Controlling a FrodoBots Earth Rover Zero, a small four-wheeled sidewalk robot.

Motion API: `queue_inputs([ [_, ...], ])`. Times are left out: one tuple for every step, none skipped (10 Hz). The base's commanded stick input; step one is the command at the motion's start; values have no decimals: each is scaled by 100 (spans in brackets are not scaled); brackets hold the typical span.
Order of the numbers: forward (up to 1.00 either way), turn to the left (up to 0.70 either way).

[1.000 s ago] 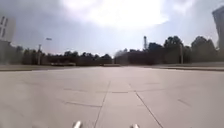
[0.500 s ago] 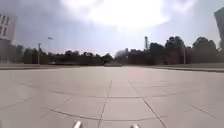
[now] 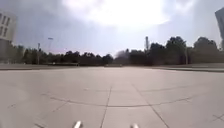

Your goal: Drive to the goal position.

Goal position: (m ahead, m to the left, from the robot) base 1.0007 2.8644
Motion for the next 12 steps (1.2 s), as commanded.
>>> queue_inputs([
  [70, -1],
  [70, -1],
  [70, -1],
  [70, -1],
  [70, -1],
  [70, -1],
  [70, -1],
  [70, -1],
  [70, -1],
  [70, -1],
  [70, -1],
  [70, -1],
])
